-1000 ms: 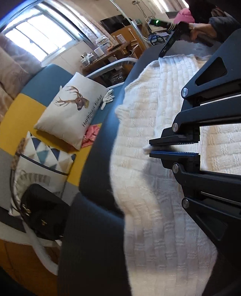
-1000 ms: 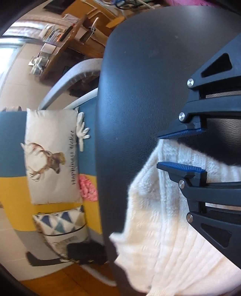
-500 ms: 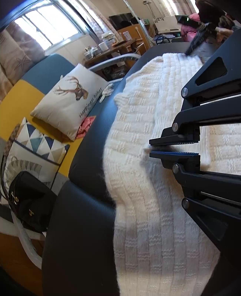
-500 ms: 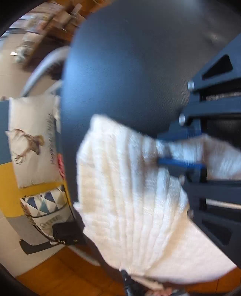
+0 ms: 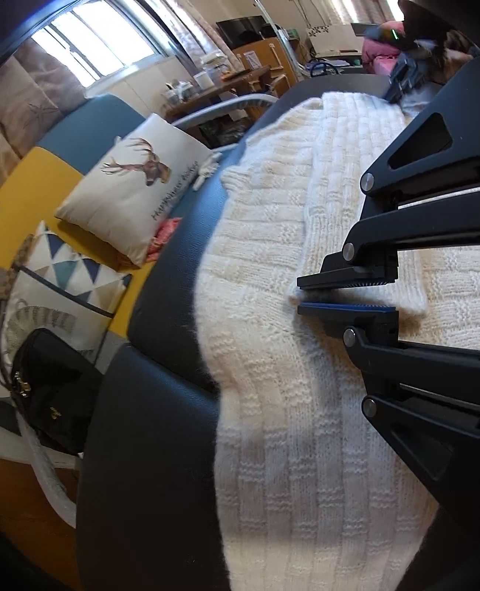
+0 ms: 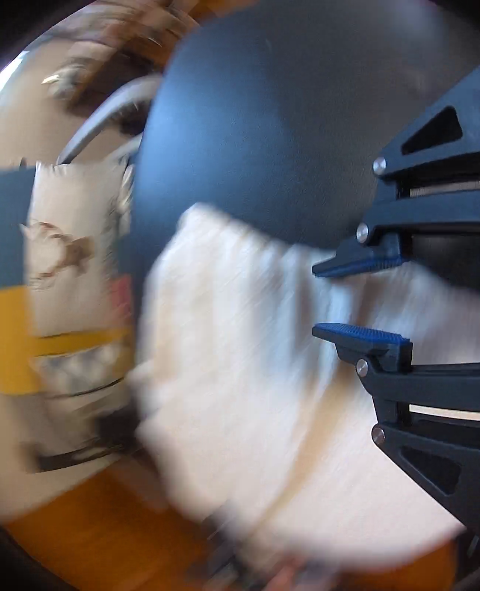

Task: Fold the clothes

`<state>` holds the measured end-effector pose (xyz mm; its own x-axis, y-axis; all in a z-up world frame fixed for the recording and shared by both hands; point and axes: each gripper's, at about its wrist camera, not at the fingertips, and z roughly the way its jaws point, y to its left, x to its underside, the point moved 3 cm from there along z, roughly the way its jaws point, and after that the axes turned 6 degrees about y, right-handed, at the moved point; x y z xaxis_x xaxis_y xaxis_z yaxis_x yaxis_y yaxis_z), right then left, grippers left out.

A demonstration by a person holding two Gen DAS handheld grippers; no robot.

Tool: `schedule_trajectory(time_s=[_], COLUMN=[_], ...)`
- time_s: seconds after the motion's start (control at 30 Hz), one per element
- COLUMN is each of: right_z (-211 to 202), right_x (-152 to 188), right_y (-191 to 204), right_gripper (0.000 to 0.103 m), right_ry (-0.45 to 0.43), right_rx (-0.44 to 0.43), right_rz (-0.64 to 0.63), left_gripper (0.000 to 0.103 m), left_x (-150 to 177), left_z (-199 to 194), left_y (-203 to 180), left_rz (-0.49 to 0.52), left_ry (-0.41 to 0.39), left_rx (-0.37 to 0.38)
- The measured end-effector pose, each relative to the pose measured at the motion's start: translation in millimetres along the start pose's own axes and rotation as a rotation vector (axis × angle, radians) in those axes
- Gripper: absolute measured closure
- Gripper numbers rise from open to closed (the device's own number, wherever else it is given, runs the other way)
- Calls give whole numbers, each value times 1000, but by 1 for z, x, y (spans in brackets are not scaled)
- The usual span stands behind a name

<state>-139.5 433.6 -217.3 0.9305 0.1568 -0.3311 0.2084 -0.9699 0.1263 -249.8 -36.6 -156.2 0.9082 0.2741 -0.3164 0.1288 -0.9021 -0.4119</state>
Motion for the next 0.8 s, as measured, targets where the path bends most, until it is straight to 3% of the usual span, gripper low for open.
schedule_trajectory(time_s=[0.03, 0.1, 0.17, 0.23, 0.3, 0.37, 0.43, 0.5, 0.6, 0.7, 0.8], right_z=[6, -9, -29, -39, -31, -4, 2, -8, -31, -28, 1], right_x=[3, 3, 6, 16, 26, 37, 42, 43, 48, 57, 65], right_y=[0, -6, -3, 14, 28, 28, 19, 4, 11, 41, 53], right_gripper=[79, 79, 78, 78, 80, 81, 81, 79, 79, 79, 81], right_ry=[29, -8, -54, -53, -23, 89, 73, 65, -5, -11, 62], right_rx=[54, 80, 41, -47, -65, 28, 28, 84, -28, -94, -47], right_rz=[-20, 17, 26, -14, -62, -60, -32, 38, 69, -8, -32], left_gripper=[96, 96, 96, 96, 96, 96, 96, 96, 96, 96, 96], left_x=[0, 2, 4, 6, 9, 14, 19, 25, 38, 51, 57], left_z=[1, 3, 1, -2, -5, -6, -13, -22, -36, -43, -44], left_y=[2, 7, 12, 15, 15, 17, 20, 24, 29, 31, 31], left_rz=[2, 1, -17, -37, -33, -31, -36, -41, -31, -10, -19], left_ry=[6, 23, 16, 1, -13, -9, -12, -24, -32, -32, -11], left_rx=[-21, -38, -18, 3, -7, -25, -23, -14, -1, -12, 18])
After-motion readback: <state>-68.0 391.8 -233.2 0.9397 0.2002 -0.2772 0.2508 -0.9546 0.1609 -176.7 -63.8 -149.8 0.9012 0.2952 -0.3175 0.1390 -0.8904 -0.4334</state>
